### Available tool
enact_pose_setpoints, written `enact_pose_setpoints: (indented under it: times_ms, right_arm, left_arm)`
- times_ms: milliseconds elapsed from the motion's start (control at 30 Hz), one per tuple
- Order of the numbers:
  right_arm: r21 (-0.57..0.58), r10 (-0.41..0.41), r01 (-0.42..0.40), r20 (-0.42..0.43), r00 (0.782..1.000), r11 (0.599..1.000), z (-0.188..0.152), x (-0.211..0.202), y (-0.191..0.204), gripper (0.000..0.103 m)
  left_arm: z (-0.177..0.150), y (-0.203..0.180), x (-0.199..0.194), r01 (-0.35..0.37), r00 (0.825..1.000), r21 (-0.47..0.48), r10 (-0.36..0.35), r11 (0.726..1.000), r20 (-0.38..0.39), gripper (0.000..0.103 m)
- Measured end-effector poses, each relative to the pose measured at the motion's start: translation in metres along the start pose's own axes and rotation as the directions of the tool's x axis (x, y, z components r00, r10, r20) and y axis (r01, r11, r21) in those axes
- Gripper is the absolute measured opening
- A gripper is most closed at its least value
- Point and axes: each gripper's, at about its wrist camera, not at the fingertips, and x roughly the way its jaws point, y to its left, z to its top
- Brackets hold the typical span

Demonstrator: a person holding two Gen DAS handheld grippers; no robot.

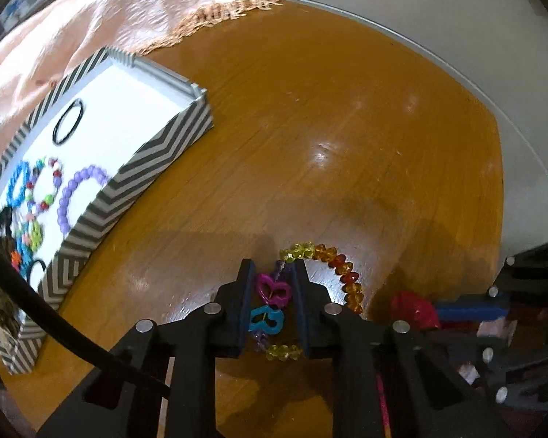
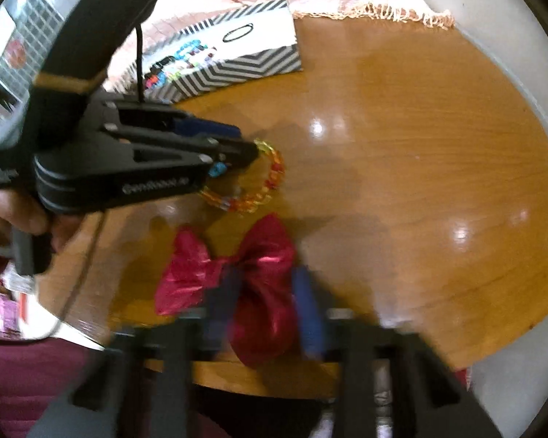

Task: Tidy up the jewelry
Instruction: 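Grasp the heart-charm bracelet with the left gripper while the right gripper grasps the red bow, then carry the heart bracelet into the tray with the left gripper while the right gripper places the red bow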

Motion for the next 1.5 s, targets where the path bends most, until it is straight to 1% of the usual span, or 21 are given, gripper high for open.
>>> enact_pose_setpoints:
  times_ms: [100, 167, 267, 367, 433, 500, 533, 633, 667, 700, 733, 800, 867, 933, 967, 1033, 1067, 1133, 1267, 1433, 1500]
  right_arm:
    - [-0.024, 0.004, -0.004, -0.001, 1.000, 1.000, 0.004, -0.004, 0.003, 0.006]
    - [-0.028, 0.014, -0.014, 0.004, 1.000, 1.000, 0.006, -0.008, 0.003, 0.005]
    - [-0.032, 0.008, -0.007, 0.011, 1.000, 0.999, 0.010, -0.013, 0.001, 0.004]
    - [-0.091, -0.026, 0.023, -0.032, 0.999, 0.996, 0.013, -0.008, 0.001, 0.005]
    - [-0.187, -0.083, 0.072, -0.051, 0.995, 0.980, 0.016, -0.009, 0.008, 0.014]
    - [-0.255, -0.061, 0.050, -0.036, 0.997, 0.966, 0.018, -0.017, 0.015, 0.033]
    - [-0.287, -0.050, 0.040, -0.030, 0.998, 0.957, 0.020, -0.020, 0.019, 0.037]
    - [-0.438, -0.009, -0.018, -0.058, 0.998, 0.899, 0.029, -0.018, 0.041, 0.044]
    - [-0.496, -0.008, -0.028, -0.070, 0.998, 0.868, 0.030, -0.015, 0.048, 0.048]
    - [-0.570, -0.014, -0.039, -0.088, 0.996, 0.821, 0.031, -0.009, 0.058, 0.049]
    - [-0.602, -0.017, -0.048, -0.101, 0.995, 0.797, 0.031, -0.004, 0.062, 0.049]
    - [-0.683, -0.032, -0.087, -0.159, 0.987, 0.725, 0.028, 0.011, 0.071, 0.049]
    - [-0.730, -0.066, -0.102, -0.197, 0.978, 0.676, 0.026, 0.023, 0.075, 0.049]
    - [-0.752, -0.111, -0.106, -0.232, 0.966, 0.651, 0.025, 0.034, 0.073, 0.049]
    - [-0.749, -0.115, -0.110, -0.241, 0.964, 0.653, 0.024, 0.036, 0.070, 0.049]
    - [-0.727, -0.094, -0.109, -0.233, 0.968, 0.678, 0.025, 0.035, 0.064, 0.038]
    - [-0.710, -0.079, -0.113, -0.231, 0.970, 0.695, 0.030, 0.036, 0.063, 0.013]
    - [-0.671, -0.060, -0.112, -0.228, 0.972, 0.733, 0.036, 0.034, 0.058, 0.011]
    - [-0.561, 0.041, -0.127, -0.163, 0.986, 0.818, 0.062, 0.015, 0.048, 0.011]
    - [-0.435, 0.142, -0.160, -0.072, 0.987, 0.886, 0.095, -0.005, 0.042, 0.011]
    - [-0.392, 0.163, -0.169, -0.047, 0.985, 0.904, 0.112, -0.002, 0.042, 0.011]
  left_arm:
    - [-0.004, 0.019, -0.012, 0.018, 1.000, -0.064, -0.017, 0.998, 0.025, 0.004]
    - [-0.012, 0.044, -0.023, 0.039, 0.999, -0.111, -0.034, 0.993, 0.041, 0.004]
    - [-0.014, 0.062, -0.034, 0.038, 0.998, -0.159, -0.029, 0.987, 0.064, 0.004]
    - [-0.017, 0.074, -0.044, 0.040, 0.996, -0.189, -0.025, 0.981, 0.082, 0.004]
    - [-0.021, 0.081, -0.047, 0.042, 0.996, -0.207, -0.025, 0.977, 0.087, 0.004]
    - [-0.025, 0.085, -0.050, 0.045, 0.996, -0.225, -0.025, 0.973, 0.090, 0.004]
    - [-0.026, 0.088, -0.051, 0.047, 0.996, -0.235, -0.027, 0.971, 0.090, 0.004]
    - [-0.032, 0.095, -0.054, 0.050, 0.996, -0.267, -0.026, 0.962, 0.091, 0.004]
    - [-0.033, 0.098, -0.055, 0.047, 0.996, -0.277, -0.023, 0.960, 0.091, 0.004]
    - [-0.035, 0.101, -0.057, 0.046, 0.996, -0.286, -0.021, 0.957, 0.092, 0.004]
    - [-0.034, 0.104, -0.057, 0.046, 0.996, -0.294, -0.020, 0.955, 0.091, 0.004]
    - [-0.033, 0.109, -0.056, 0.051, 0.996, -0.317, -0.024, 0.947, 0.090, 0.004]
    - [-0.036, 0.110, -0.059, 0.056, 0.996, -0.331, -0.028, 0.942, 0.088, 0.004]
    - [-0.039, 0.112, -0.062, 0.056, 0.995, -0.342, -0.027, 0.938, 0.091, 0.003]
    - [-0.040, 0.113, -0.063, 0.059, 0.995, -0.348, -0.028, 0.936, 0.093, 0.003]
    - [-0.041, 0.115, -0.066, 0.065, 0.995, -0.360, -0.031, 0.931, 0.099, 0.003]
    - [-0.041, 0.118, -0.068, 0.070, 0.994, -0.367, -0.034, 0.927, 0.103, 0.003]
    - [-0.040, 0.123, -0.071, 0.085, 0.993, -0.382, -0.046, 0.920, 0.109, 0.003]
    - [-0.035, 0.132, -0.087, 0.087, 0.991, -0.396, -0.038, 0.914, 0.131, 0.003]
    - [-0.026, 0.138, -0.108, 0.079, 0.986, -0.401, -0.013, 0.913, 0.165, 0.003]
    - [-0.022, 0.140, -0.118, 0.074, 0.983, -0.399, 0.000, 0.914, 0.182, 0.003]
